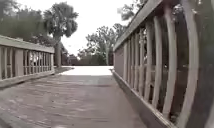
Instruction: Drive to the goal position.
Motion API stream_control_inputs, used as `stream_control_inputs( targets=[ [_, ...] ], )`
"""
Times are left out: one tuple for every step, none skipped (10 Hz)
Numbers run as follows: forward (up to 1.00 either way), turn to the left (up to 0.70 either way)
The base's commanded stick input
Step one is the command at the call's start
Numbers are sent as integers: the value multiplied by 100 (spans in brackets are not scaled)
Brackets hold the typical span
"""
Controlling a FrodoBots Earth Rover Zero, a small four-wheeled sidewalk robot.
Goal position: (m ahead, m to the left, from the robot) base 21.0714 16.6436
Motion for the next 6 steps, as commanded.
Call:
stream_control_inputs(
  targets=[
    [85,34],
    [85,34],
    [85,5],
    [85,0],
    [85,0],
    [85,0]
  ],
)
